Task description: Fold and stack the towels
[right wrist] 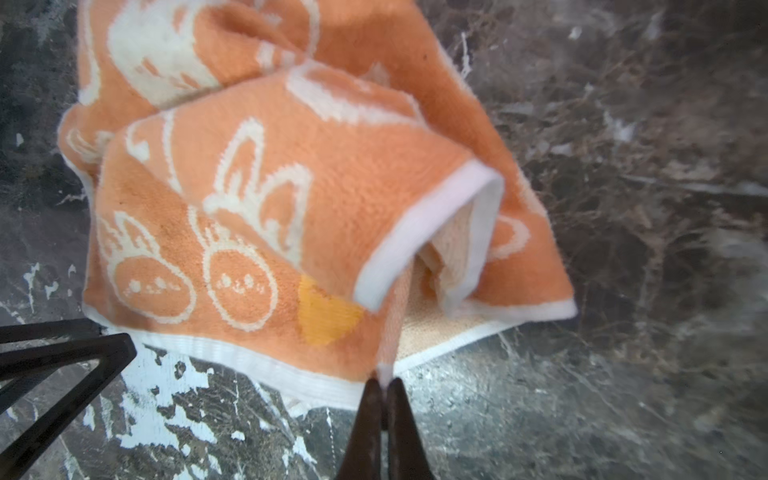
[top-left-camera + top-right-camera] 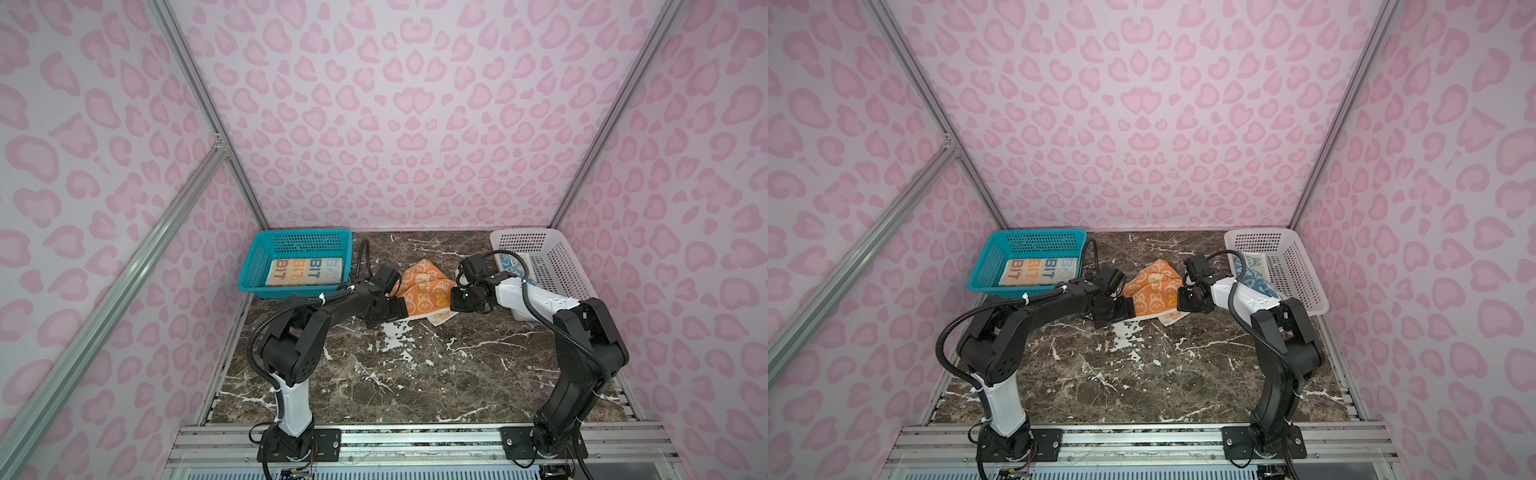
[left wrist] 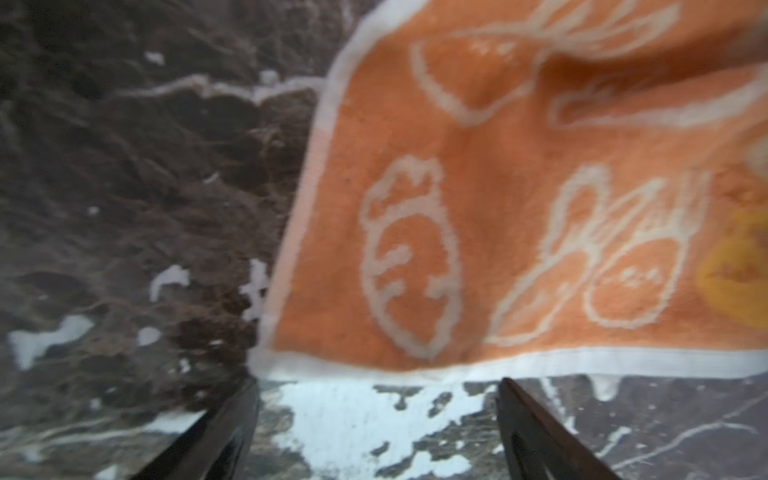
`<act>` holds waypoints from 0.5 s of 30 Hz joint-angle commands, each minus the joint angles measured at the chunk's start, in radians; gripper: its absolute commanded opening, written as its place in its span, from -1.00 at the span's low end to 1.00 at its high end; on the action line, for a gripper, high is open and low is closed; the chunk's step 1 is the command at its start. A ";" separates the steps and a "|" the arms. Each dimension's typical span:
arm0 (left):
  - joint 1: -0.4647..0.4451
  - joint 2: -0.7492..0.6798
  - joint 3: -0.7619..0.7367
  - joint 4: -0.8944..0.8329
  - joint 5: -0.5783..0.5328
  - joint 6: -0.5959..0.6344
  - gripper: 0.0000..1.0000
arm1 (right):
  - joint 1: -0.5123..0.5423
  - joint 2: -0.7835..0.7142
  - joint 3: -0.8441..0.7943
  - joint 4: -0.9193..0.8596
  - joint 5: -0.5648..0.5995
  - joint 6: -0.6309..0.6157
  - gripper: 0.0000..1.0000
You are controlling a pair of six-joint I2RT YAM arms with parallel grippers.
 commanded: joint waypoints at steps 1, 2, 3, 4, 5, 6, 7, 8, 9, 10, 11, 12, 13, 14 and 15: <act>0.002 -0.006 0.020 -0.118 -0.086 0.085 0.74 | -0.001 -0.016 -0.006 -0.026 0.009 -0.005 -1.00; 0.002 -0.005 0.020 -0.124 -0.096 0.096 0.73 | -0.001 -0.021 -0.008 -0.027 0.007 -0.008 -1.00; 0.002 -0.003 0.020 -0.129 -0.105 0.103 0.71 | -0.001 -0.025 -0.008 -0.028 0.006 -0.008 -1.00; 0.002 0.002 0.024 -0.138 -0.115 0.112 0.68 | -0.001 -0.025 -0.008 -0.031 0.005 -0.012 -1.00; 0.002 0.009 0.027 -0.143 -0.118 0.121 0.66 | 0.000 -0.026 -0.009 -0.034 0.006 -0.015 -1.00; 0.002 0.015 0.031 -0.145 -0.113 0.125 0.64 | -0.001 -0.026 -0.010 -0.034 0.006 -0.015 -1.00; 0.002 0.023 0.034 -0.141 -0.099 0.129 0.59 | -0.001 -0.026 -0.012 -0.032 0.007 -0.015 -1.00; 0.002 0.028 0.033 -0.134 -0.085 0.131 0.54 | -0.001 -0.026 -0.014 -0.030 0.004 -0.016 -1.00; 0.000 0.035 0.035 -0.129 -0.077 0.130 0.50 | -0.001 -0.025 -0.016 -0.028 0.003 -0.016 -1.00; -0.001 0.041 0.037 -0.125 -0.069 0.128 0.44 | -0.001 -0.025 -0.017 -0.025 0.002 -0.016 -1.00; -0.002 0.048 0.040 -0.122 -0.063 0.128 0.38 | -0.001 -0.026 -0.017 -0.023 0.000 -0.014 -1.00; -0.003 0.052 0.042 -0.119 -0.061 0.126 0.35 | -0.001 -0.026 -0.019 -0.022 -0.002 -0.015 -1.00; -0.003 0.057 0.047 -0.118 -0.062 0.125 0.30 | -0.001 -0.029 -0.020 -0.021 -0.002 -0.015 -1.00; -0.003 0.061 0.051 -0.117 -0.062 0.125 0.24 | -0.001 -0.031 -0.020 -0.020 -0.004 -0.017 -1.00; -0.003 0.066 0.056 -0.117 -0.064 0.125 0.20 | -0.001 -0.031 -0.020 -0.021 -0.003 -0.018 -1.00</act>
